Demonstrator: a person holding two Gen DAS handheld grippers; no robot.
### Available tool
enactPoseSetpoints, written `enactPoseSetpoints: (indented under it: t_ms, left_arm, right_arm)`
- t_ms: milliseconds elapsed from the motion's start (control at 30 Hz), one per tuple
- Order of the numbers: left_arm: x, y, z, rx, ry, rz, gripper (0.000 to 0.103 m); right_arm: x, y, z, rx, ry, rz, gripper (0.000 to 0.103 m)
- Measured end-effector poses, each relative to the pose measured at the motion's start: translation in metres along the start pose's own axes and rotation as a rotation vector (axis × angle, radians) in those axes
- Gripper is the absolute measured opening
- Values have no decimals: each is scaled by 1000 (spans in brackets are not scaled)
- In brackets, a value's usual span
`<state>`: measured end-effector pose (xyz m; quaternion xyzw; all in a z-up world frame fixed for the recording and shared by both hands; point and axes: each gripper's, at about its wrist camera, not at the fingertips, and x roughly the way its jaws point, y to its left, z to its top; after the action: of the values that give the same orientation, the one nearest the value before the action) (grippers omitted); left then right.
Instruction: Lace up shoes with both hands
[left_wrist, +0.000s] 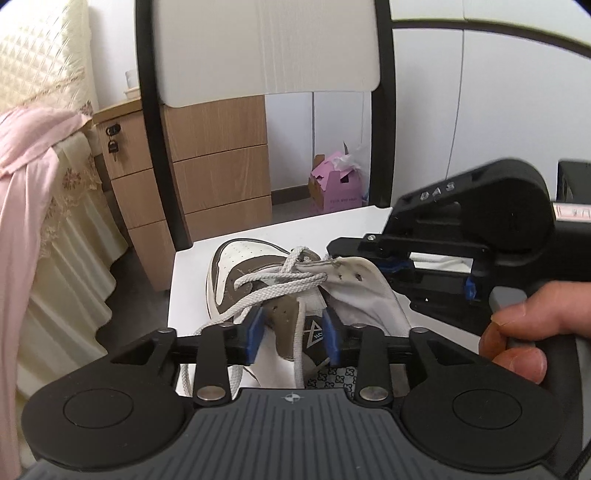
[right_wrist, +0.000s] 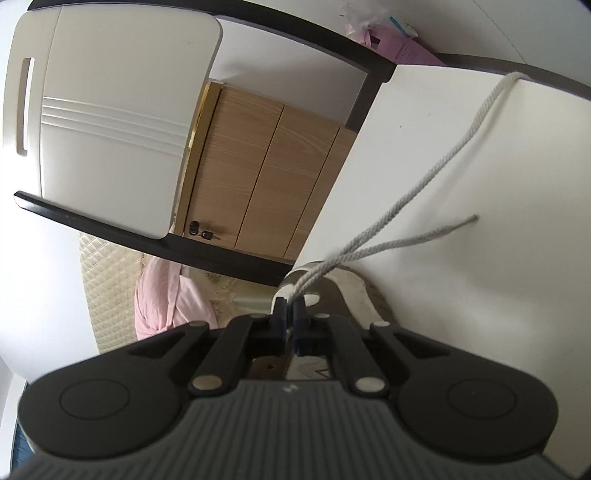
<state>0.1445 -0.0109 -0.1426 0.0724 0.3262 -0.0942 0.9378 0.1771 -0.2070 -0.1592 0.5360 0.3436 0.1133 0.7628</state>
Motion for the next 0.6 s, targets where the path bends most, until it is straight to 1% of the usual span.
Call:
enactPoseSetpoints:
  t_ms: [67,133,167,200,267,333,433,600]
  left_arm:
    - [2,-1,0,4,2,16,40]
    - [5,1,0,-16,9,31,40]
    - [7,2,1,-30,16,41,38]
    - [8,4,1,-45,22,54,26]
    - [9,9,2,-72,26,76,17]
    - [9,13,2,-95,32,89,14]
    - [9,15,1,-105,42,104,12]
    - [10,15,1,-101,49,122,12]
  right_arm:
    - [0,0,0,-5,2,-2,4]
    - [0,0,1,-10,3,-6,4]
    - [-1,0,2,-12,1,-7,4]
    - [-2,0,2,-15,-1,-8,4]
    - [-4,0,3,-20,-6,-11,3]
    - [-8,0,5,-26,-19,-18,2]
    - [-17,-2,13,-30,-56,-31,2]
    - [-40,-12,36,-25,-143,-76,2]
